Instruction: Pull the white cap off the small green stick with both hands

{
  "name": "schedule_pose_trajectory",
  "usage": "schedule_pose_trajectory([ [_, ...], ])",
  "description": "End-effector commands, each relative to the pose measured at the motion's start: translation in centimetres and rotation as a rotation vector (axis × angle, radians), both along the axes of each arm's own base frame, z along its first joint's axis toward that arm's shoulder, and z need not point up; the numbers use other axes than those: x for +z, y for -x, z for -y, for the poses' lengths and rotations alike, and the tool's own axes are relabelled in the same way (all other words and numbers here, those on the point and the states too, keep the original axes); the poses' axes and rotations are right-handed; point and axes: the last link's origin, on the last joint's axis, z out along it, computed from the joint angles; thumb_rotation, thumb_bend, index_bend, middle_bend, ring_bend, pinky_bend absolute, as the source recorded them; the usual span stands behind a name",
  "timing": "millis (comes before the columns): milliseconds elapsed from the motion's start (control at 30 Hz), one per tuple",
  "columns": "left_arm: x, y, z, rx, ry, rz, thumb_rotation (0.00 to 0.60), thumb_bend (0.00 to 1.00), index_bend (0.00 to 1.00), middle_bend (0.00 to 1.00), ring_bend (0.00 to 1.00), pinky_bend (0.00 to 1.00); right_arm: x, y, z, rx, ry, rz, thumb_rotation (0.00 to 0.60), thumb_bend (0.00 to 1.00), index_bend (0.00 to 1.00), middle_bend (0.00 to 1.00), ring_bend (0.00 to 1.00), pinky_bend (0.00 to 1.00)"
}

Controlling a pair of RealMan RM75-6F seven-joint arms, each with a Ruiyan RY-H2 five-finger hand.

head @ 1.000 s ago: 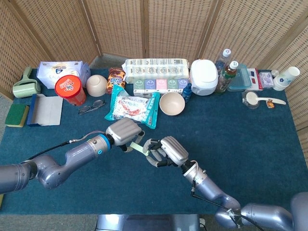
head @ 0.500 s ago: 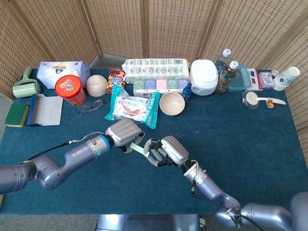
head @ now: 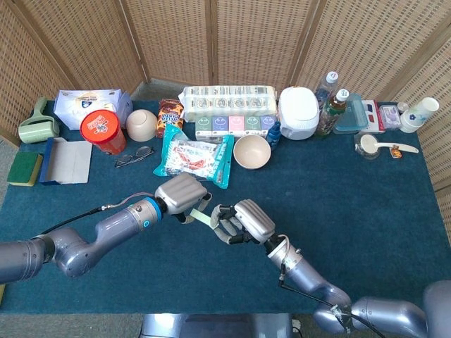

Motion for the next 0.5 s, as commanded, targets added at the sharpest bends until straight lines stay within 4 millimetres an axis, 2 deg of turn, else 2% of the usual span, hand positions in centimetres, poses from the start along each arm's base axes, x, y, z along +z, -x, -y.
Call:
schedule_pose_trajectory([
  [33, 0.01, 0.06, -0.04, 0.000, -0.001, -0.003, 0.600, 0.40, 0.73, 1.00, 1.00, 1.00, -0.03, -0.02, 0.00, 0.000, 0.001, 0.000, 0.600, 0.45, 0.56, 0.90, 0.97, 0.79],
  [500, -0.02, 0.06, -0.17, 0.000, -0.003, -0.002, 0.600, 0.40, 0.73, 1.00, 1.00, 1.00, -0.17, -0.09, -0.01, 0.001, 0.001, -0.001, 0.600, 0.49, 0.61, 0.92, 0.97, 0.79],
])
